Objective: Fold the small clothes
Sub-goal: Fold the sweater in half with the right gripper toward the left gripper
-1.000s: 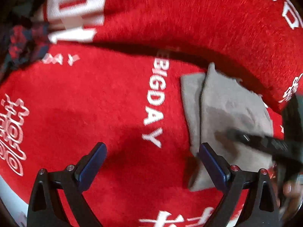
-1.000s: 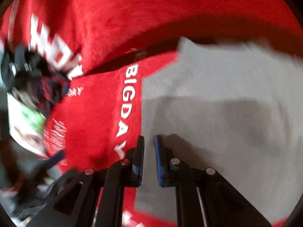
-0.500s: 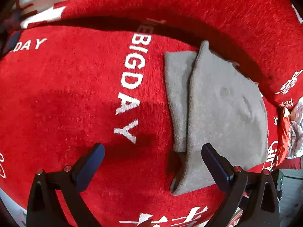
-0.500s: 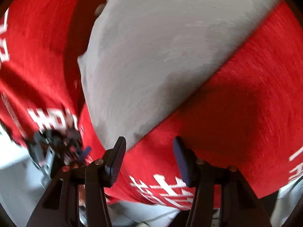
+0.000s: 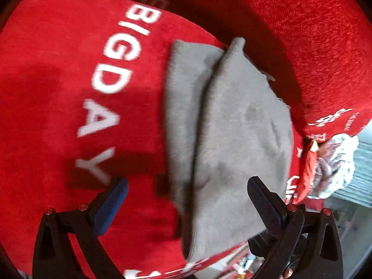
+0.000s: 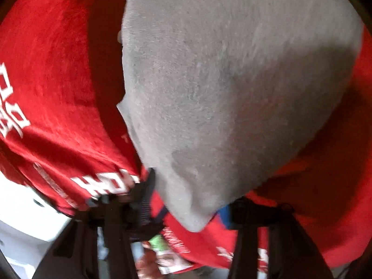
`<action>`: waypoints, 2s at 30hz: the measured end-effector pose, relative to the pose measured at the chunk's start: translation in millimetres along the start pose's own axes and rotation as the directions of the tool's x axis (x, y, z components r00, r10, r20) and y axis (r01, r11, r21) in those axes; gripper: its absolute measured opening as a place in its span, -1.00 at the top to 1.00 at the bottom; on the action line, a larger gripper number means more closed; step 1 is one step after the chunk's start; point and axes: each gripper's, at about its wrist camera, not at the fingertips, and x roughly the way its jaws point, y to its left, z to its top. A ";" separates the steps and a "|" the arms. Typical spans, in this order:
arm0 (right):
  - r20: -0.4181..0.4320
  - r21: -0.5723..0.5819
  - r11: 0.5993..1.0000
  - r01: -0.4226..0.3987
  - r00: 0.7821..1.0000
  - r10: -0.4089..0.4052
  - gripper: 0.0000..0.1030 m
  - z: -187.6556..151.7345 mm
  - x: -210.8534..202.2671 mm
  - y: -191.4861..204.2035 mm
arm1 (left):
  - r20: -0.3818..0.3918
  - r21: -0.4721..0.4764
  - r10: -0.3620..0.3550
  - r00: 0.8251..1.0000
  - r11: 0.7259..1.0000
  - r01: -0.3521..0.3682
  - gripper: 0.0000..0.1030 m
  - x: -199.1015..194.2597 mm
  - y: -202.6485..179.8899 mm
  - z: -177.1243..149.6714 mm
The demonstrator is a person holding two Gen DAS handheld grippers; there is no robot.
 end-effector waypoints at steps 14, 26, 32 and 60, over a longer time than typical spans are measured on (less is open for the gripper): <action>-0.103 -0.141 0.989 -0.046 0.994 0.032 0.84 7.7 -15.5 47.7 | -0.024 0.197 -0.011 1.000 0.980 0.016 -0.37 54.2 -108.2 24.6; -0.073 -0.474 0.827 0.302 0.923 -0.378 0.76 37.6 -59.4 90.6 | 0.017 0.250 0.198 0.980 0.948 -0.196 0.40 73.8 -124.3 24.8; -0.116 -0.456 0.795 0.399 0.859 -0.498 1.00 76.2 -23.3 39.4 | 0.103 0.327 0.126 0.987 0.933 -0.153 0.46 49.4 -185.6 7.4; -0.014 -0.166 0.985 0.049 0.999 -0.052 0.92 153.3 -151.9 -8.9 | 0.107 0.826 0.199 0.974 0.527 -0.199 -0.31 177.8 -464.5 -120.6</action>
